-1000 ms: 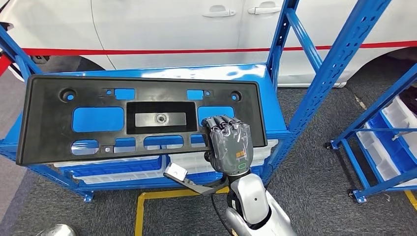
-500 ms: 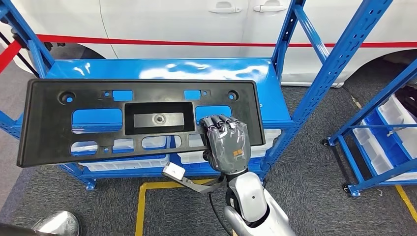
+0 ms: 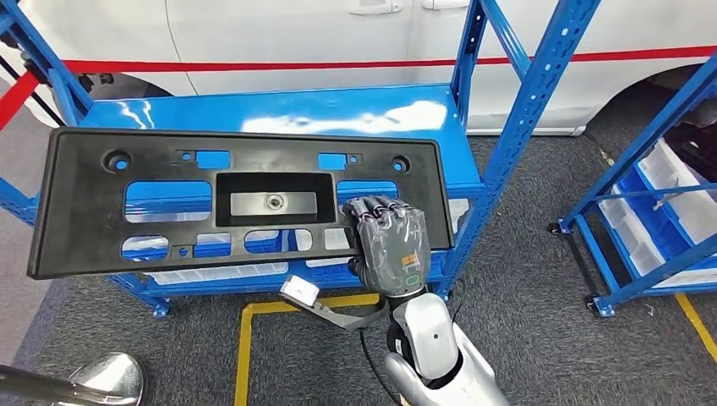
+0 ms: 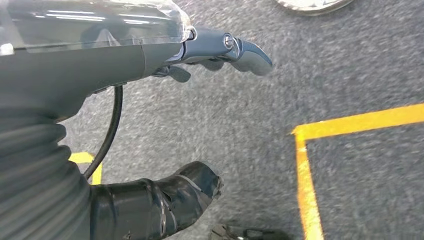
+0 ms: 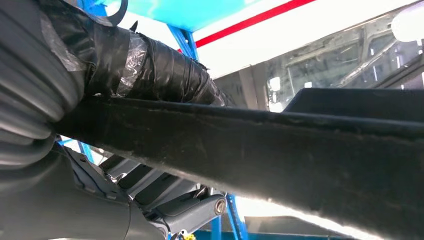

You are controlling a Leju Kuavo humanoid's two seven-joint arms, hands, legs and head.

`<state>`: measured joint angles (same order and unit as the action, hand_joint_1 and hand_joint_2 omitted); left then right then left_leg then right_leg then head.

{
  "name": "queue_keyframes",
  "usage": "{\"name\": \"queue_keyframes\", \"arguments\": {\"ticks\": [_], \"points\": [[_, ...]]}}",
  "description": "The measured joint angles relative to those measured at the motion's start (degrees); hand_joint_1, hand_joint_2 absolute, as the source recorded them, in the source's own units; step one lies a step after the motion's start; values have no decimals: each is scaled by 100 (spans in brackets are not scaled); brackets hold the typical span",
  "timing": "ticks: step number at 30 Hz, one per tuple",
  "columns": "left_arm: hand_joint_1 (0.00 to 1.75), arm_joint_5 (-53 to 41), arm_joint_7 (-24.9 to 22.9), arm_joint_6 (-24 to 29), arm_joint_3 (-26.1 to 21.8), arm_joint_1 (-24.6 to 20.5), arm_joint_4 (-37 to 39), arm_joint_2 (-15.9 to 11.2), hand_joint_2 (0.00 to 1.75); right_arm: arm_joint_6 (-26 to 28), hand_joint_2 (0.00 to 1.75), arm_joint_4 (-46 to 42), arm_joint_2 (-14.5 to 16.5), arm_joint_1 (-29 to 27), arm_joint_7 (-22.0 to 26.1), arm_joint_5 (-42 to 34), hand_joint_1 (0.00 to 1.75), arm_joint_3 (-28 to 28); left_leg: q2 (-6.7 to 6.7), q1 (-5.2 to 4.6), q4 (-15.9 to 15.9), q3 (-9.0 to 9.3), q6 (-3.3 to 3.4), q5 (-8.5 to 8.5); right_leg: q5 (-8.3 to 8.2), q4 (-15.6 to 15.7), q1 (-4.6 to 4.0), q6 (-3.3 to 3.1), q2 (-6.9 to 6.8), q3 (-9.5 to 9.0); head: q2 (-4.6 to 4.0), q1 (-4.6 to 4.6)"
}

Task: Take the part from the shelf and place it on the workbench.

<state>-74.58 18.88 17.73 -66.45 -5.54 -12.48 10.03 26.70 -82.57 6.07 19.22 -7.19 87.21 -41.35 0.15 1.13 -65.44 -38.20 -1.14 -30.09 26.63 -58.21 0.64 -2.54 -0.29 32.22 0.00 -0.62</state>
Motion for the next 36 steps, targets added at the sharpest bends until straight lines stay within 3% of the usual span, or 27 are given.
{"name": "queue_keyframes", "arguments": {"ticks": [2,3,4,6,8,9,12,14,16,17,18,19,20,22,24,27,28,29,31,32,33,34,36], "points": [[0,-1,0,-2,0,2,0,-1,175,-1,175,8,7,0,0,-5,175,0,0,6,-669,-163,-41,-364,-89,-27,-11,-14,-5,140,0,3],[0,-1,-1,-2,0,2,0,-2,175,-1,175,18,7,0,1,-9,175,0,1,8,-823,-152,-54,-383,-126,-47,-14,-9,-7,210,0,3],[0,-1,-1,-3,0,2,0,-3,175,-2,175,30,7,-1,1,-13,175,0,1,10,-778,-45,-61,-296,-161,-73,-15,0,-8,279,0,3],[0,0,-7,-2,0,-4,0,-9,175,-13,175,45,11,1,1,-30,175,0,1,12,-116,439,-45,-38,-220,-140,-11,34,-5,404,0,4],[0,0,-13,-1,0,-12,0,-13,175,-40,175,49,24,5,-1,-69,175,1,-10,-13,548,854,12,49,-278,-197,-20,94,-3,492,0,1],[0,0,-15,0,0,-15,0,-13,175,-55,175,54,31,9,-2,-90,175,2,-17,-29,691,918,43,29,-311,-208,-25,129,-3,512,0,1],[0,0,-18,2,0,-12,0,-8,175,-96,175,74,38,19,-1,-116,175,3,-10,-23,755,855,157,124,-366,-204,-32,236,4,542,0,-4],[0,0,-18,3,0,-19,0,-2,175,-123,175,91,38,26,3,-141,175,5,18,6,794,770,254,250,-29,-484,-28,286,18,658,0,-8],[0,1,-17,5,0,-24,0,-4,175,-155,175,117,38,33,19,-204,175,8,33,2,788,637,303,364,516,-1132,-13,318,22,848,0,-9],[0,1,-17,6,0,-22,0,-7,175,-177,175,136,37,35,29,-245,175,9,35,-1,779,564,304,415,676,-1456,-6,333,22,913,0,-8],[0,1,-17,7,0,-22,0,-8,175,-197,175,159,37,35,38,-283,175,9,37,-5,765,491,300,460,719,-1660,1,342,22,916,0,-8],[0,1,-17,8,0,-22,0,-8,175,-214,175,184,37,36,44,-313,175,9,37,-6,746,417,292,502,654,-1683,5,343,22,827,0,-8],[0,0,-17,8,0,-21,0,-8,175,-225,175,207,37,41,49,-339,175,9,36,-7,723,350,280,537,515,-1487,8,331,21,629,0,-8],[0,0,-17,8,0,-19,0,-2,175,-229,175,234,39,61,60,-385,175,8,31,-14,677,244,238,598,331,-705,-7,276,22,67,0,-8],[0,-1,-18,9,0,-16,0,7,175,-230,175,242,45,90,81,-438,175,8,31,-18,672,197,171,672,319,-176,-43,226,25,-247,0,-7],[0,-2,-20,14,0,-13,0,6,175,-229,175,263,50,123,106,-538,175,9,26,-7,697,167,63,766,233,-69,-55,148,16,-207,0,-7],[0,-2,-20,15,0,-10,0,3,175,-229,175,270,55,133,110,-563,175,9,18,-4,635,126,38,679,174,-45,-41,96,6,-168,0,-4],[0,-2,-21,16,0,-5,0,-1,175,-229,175,275,62,141,114,-579,175,9,10,-3,480,61,18,501,106,-19,-25,47,-4,-119,0,-3],[0,-2,-25,18,0,1,0,-4,175,-229,175,283,77,155,122,-602,175,9,3,4,-152,-141,-13,-40,-13,-14,-22,-14,-12,21,0,1],[0,-3,-26,18,0,1,0,-3,175,-229,175,286,80,156,130,-615,175,9,4,5,-511,-225,-30,-241,-64,-28,-28,-18,-13,101,0,2],[0,-6,-26,17,0,0,0,-3,175,-228,175,290,81,155,139,-628,175,9,4,6,-784,-262,-45,-331,-110,-45,-34,-16,-15,183,0,2],[0,-9,-26,17,0,1,0,-4,175,-227,175,296,81,154,149,-642,175,9,5,7,-882,-210,-54,-288,-156,-68,-37,-8,-17,268,0,2],[0,-16,-25,17,0,-1,0,-10,175,-222,175,306,81,156,161,-671,175,9,5,8,-470,197,-47,7,-233,-129,-36,21,-16,425,0,3]]}}
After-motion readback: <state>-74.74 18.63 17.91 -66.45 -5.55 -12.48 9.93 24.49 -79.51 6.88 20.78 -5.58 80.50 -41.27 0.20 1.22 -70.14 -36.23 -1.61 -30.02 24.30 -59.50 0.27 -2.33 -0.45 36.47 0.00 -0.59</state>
